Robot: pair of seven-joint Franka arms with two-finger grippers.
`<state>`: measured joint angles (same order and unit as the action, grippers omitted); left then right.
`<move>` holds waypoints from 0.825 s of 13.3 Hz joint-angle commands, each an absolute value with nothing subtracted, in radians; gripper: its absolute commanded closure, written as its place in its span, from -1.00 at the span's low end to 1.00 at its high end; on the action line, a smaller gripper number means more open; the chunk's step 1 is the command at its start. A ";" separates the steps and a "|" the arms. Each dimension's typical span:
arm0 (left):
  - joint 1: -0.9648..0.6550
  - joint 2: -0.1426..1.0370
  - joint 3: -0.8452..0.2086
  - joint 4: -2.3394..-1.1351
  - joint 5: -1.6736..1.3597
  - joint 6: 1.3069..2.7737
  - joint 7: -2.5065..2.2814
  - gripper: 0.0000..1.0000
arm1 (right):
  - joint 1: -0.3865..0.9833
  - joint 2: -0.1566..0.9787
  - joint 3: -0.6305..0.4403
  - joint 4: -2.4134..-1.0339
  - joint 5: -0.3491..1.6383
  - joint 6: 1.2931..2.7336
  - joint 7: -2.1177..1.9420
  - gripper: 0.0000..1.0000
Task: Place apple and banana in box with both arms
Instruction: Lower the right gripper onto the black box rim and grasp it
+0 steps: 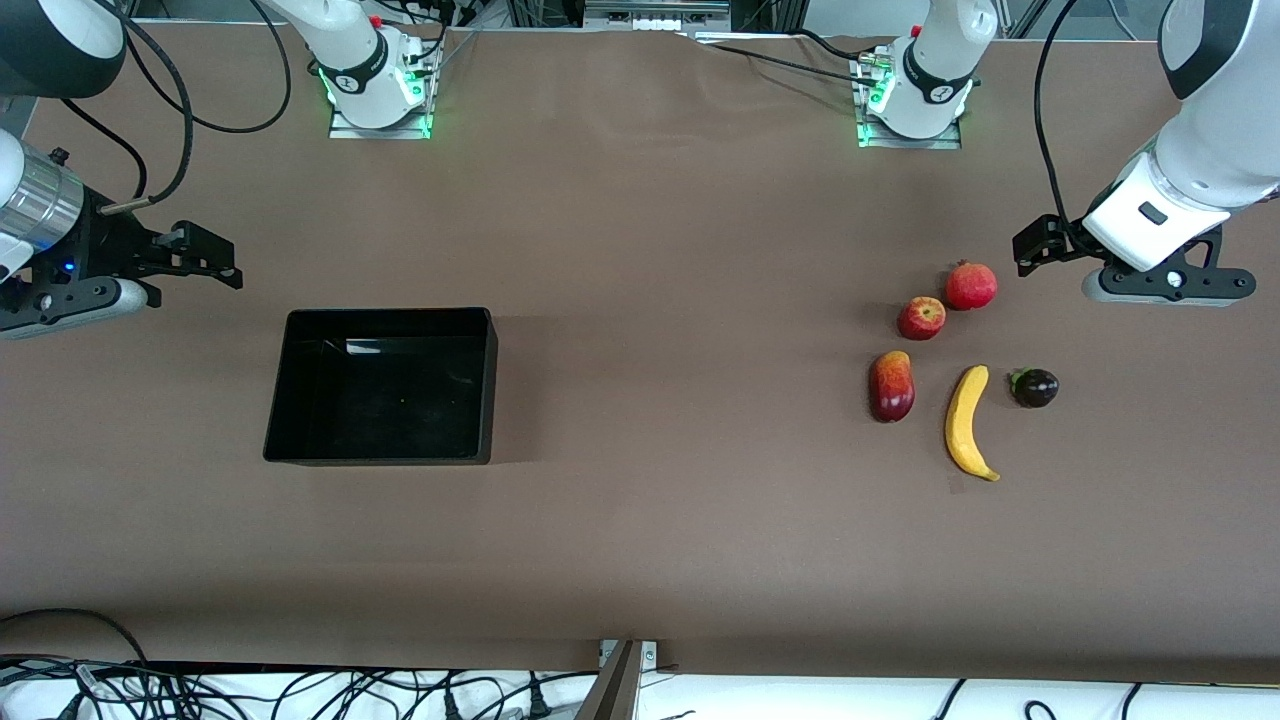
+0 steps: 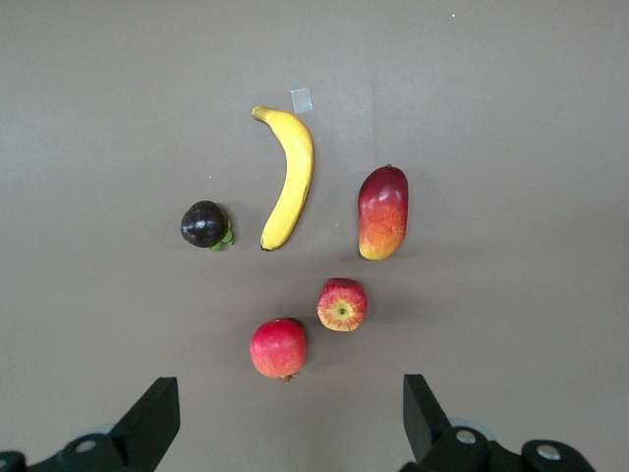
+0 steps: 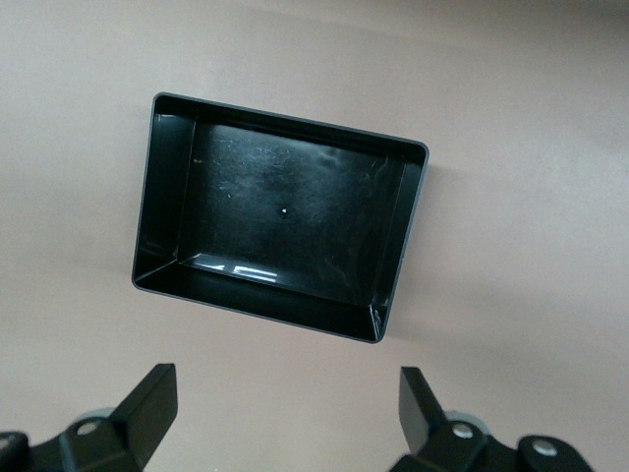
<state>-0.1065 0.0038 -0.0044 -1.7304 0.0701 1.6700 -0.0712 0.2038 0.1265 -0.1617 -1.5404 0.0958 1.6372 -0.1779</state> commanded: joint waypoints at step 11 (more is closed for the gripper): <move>-0.106 0.000 -0.008 -1.710 0.068 1.647 -0.083 -1.00 | 0.216 0.146 -0.169 -1.676 0.011 1.719 -0.149 -1.00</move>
<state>-0.1064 0.0038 -0.0046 -1.7292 0.0701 1.6699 -0.0714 0.2125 0.1388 -0.1630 -1.5728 0.0475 1.6345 -0.1723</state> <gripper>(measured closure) 0.000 0.000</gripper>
